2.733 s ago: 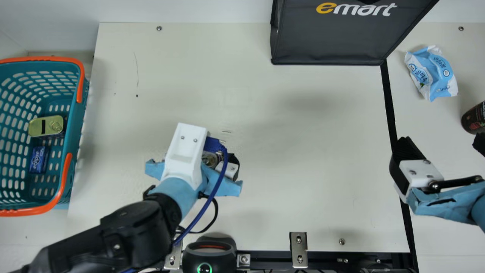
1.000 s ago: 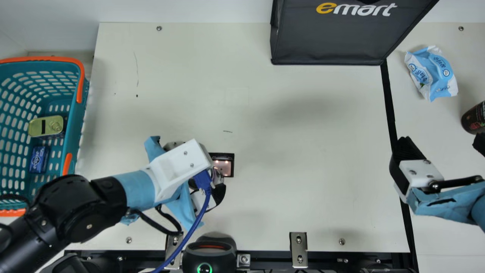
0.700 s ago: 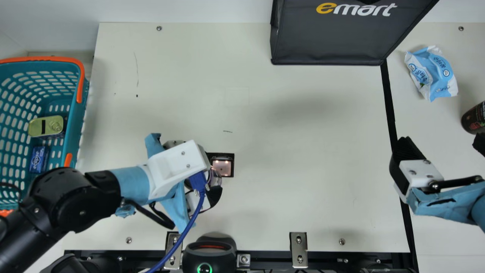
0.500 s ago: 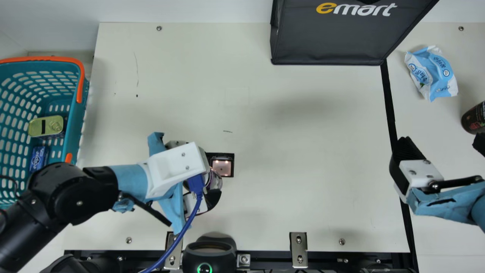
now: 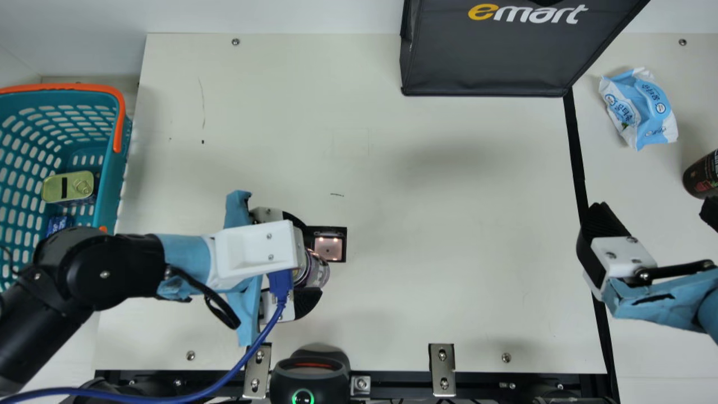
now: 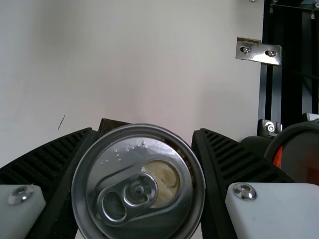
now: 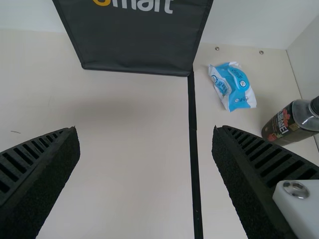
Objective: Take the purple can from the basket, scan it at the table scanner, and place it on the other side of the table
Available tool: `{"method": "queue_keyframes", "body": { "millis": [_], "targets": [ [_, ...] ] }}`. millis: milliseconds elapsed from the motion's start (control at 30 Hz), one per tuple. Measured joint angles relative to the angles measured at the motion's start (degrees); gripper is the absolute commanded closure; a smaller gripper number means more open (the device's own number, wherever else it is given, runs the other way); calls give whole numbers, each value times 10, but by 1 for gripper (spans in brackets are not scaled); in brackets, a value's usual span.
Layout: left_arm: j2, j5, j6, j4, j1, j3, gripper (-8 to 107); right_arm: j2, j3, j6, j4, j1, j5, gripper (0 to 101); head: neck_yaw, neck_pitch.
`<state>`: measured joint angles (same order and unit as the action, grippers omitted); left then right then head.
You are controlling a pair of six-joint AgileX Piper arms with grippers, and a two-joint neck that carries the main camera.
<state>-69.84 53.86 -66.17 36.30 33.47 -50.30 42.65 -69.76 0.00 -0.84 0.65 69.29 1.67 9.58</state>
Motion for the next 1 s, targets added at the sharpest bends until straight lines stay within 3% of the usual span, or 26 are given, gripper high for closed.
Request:
{"method": "queue_keyframes", "body": {
  "millis": [500,1000],
  "targets": [
    [-47,-17,-43,26,-4,0,106,0,0,0,0,0,0,6,1,0],
    [-76,-37,-51,36,-1,-1,58,0,0,0,0,0,0,6,0,0]
  ]
}}
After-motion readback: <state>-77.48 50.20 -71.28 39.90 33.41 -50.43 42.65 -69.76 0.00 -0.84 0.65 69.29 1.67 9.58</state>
